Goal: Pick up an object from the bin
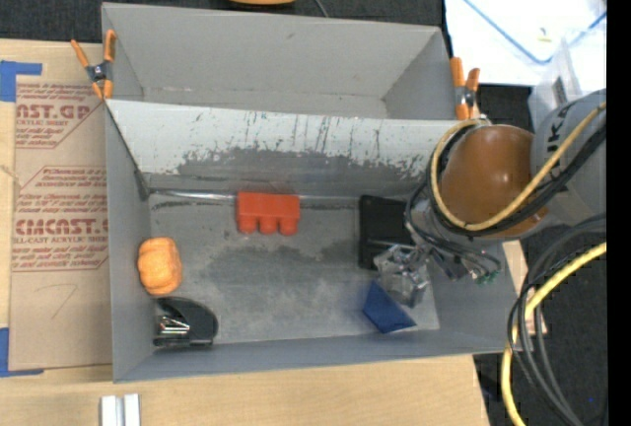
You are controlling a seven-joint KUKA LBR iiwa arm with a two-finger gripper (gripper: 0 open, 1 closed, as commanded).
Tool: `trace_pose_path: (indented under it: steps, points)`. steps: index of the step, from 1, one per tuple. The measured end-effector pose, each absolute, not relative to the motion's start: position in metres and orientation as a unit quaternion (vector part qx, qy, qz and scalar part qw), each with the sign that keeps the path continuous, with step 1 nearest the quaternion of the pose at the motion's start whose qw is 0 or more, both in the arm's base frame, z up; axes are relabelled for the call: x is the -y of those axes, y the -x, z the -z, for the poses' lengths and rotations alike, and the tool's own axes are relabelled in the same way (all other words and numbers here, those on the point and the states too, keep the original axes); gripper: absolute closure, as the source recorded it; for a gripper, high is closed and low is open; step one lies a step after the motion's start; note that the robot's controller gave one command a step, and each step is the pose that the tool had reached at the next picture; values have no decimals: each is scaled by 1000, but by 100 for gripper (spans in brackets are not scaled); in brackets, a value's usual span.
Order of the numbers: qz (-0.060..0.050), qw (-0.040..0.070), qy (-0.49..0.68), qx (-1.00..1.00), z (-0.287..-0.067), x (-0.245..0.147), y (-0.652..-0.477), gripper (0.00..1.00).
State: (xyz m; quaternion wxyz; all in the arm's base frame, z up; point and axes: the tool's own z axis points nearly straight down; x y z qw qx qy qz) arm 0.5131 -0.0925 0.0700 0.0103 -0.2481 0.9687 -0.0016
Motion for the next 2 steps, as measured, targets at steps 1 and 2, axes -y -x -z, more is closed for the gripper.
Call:
trace_pose_path:
  steps: [1, 2]
  points:
    - [2, 10, 248, -969, -70, 92, -513, 100]
    - [-1, -1, 249, -969, -68, 93, -508, 0]
